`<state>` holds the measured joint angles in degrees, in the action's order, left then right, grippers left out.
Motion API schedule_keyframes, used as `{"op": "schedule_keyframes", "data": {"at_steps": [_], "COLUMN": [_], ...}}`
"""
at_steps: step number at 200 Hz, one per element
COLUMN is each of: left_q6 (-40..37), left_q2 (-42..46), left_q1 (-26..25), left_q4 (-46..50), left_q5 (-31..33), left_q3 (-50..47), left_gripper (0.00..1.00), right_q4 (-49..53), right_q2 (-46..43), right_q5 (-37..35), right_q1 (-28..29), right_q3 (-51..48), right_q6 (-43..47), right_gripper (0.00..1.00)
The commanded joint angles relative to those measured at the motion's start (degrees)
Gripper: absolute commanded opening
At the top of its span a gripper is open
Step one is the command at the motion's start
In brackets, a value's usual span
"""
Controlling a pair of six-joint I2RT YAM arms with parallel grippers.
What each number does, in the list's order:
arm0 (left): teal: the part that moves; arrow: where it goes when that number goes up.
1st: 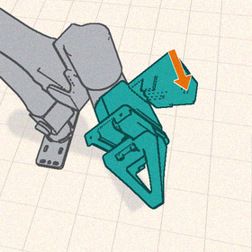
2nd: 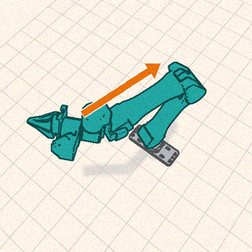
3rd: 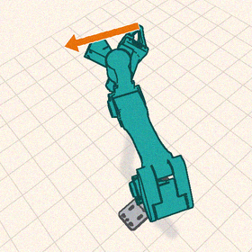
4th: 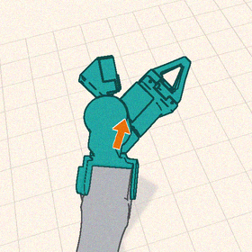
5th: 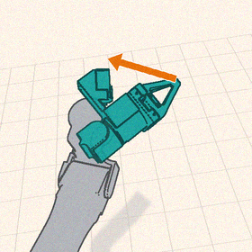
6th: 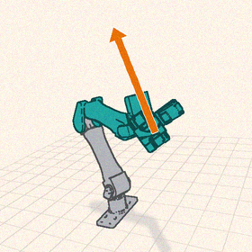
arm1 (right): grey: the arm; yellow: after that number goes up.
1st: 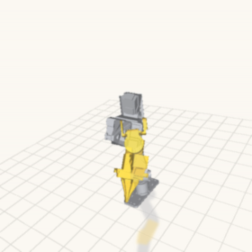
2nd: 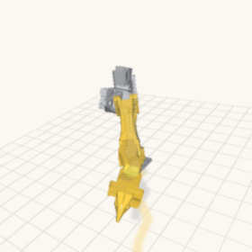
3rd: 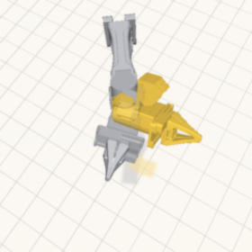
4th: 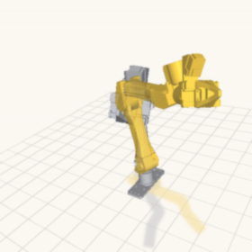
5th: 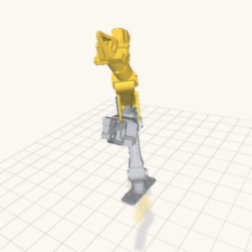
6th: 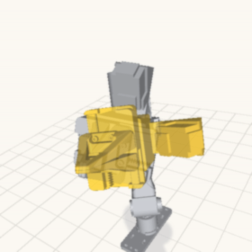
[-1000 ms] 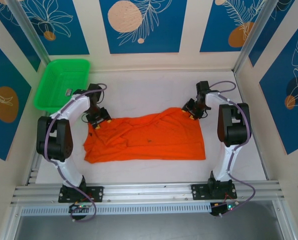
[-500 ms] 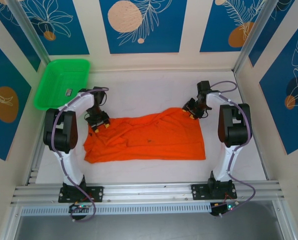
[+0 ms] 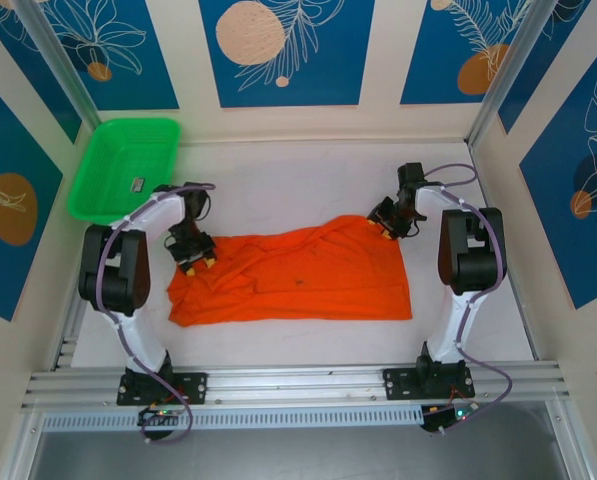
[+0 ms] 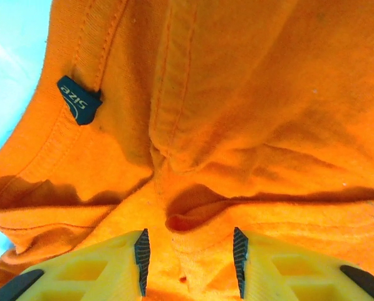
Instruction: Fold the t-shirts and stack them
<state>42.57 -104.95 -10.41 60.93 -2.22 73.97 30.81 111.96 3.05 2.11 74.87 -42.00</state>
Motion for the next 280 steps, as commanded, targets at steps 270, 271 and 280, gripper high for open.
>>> {"op": "schedule_keyframes", "data": {"at_steps": [270, 271, 280], "left_q6": [-18.2, -18.3, -18.4], "left_q2": [22.2, 22.4, 23.8], "left_q1": [-11.6, -11.6, -11.6], "left_q4": [-19.1, -19.1, -18.9], "left_q5": [5.7, 5.8, 6.5], "left_q3": [-11.3, -11.5, -13.4], "left_gripper": [0.00, 0.00, 0.00], "right_q4": [5.3, 5.4, 6.6], "right_q2": [1.6, 1.7, 3.1], "right_q5": [2.1, 2.1, 2.0], "right_q1": [-0.2, 0.0, 1.7], "right_q3": [11.3, 11.4, 14.0], "right_q6": [9.6, 9.7, 11.3], "right_gripper": [0.49, 0.49, 0.49]}}
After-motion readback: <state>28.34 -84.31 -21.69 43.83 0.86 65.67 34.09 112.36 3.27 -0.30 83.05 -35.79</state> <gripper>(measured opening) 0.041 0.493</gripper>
